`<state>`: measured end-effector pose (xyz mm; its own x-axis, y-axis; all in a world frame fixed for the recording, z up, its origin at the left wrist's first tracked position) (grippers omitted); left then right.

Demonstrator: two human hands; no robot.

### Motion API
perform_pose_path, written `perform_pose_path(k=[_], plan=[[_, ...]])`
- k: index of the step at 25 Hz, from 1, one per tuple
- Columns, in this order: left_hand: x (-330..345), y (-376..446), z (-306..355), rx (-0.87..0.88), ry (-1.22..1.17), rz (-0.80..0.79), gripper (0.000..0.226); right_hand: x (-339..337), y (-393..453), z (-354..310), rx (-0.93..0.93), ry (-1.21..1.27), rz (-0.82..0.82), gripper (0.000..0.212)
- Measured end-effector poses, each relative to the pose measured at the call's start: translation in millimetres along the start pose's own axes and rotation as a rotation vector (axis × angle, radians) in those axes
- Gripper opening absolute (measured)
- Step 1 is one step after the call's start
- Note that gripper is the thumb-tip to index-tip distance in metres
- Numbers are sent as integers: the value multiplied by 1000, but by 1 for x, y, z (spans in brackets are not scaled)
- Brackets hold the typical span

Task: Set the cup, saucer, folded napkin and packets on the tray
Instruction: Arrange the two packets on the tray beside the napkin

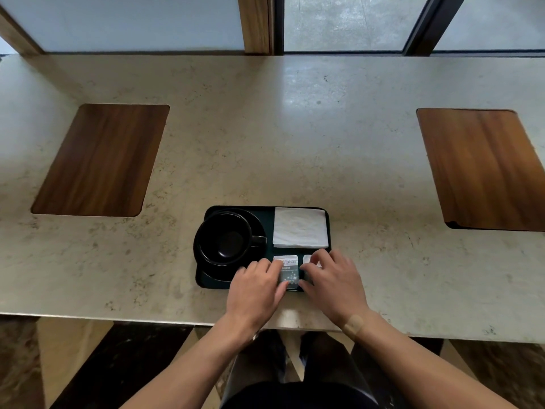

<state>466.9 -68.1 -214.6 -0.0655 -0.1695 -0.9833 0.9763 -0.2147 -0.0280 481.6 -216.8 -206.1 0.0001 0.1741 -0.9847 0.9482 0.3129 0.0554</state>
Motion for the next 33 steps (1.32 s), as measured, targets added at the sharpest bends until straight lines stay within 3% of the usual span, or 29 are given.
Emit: perform_pose_path(k=[4, 18, 23, 29, 33], plan=[[1, 1, -3, 34, -49, -5, 24, 6, 4, -6, 9, -24, -32, 23], [-1, 2, 1, 103, -26, -40, 22, 9, 1, -6, 14, 2, -58, 31], [-15, 5, 2, 92, -81, 39, 19, -8, 3, 19, 115, 85, 52, 22], [-11, 24, 28, 206, -42, 31, 16, -7, -2, 53, 103, 20, -123, 44], [0, 26, 35, 177, 7, -18, 17, -1, -6, 46, 82, 24, -114, 44]])
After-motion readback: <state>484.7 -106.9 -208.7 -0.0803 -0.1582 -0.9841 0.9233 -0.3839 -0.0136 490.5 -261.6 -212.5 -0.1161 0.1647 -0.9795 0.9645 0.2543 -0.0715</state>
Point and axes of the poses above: each hand's wrist, its own y-axis towards the middle knuckle, its own x-axis out of the palm, z = x × y, the point moved 5 cm from there along y, towards the middle knuckle, and after that the axes turned 8 degrees about z, right-handed, at the moved point
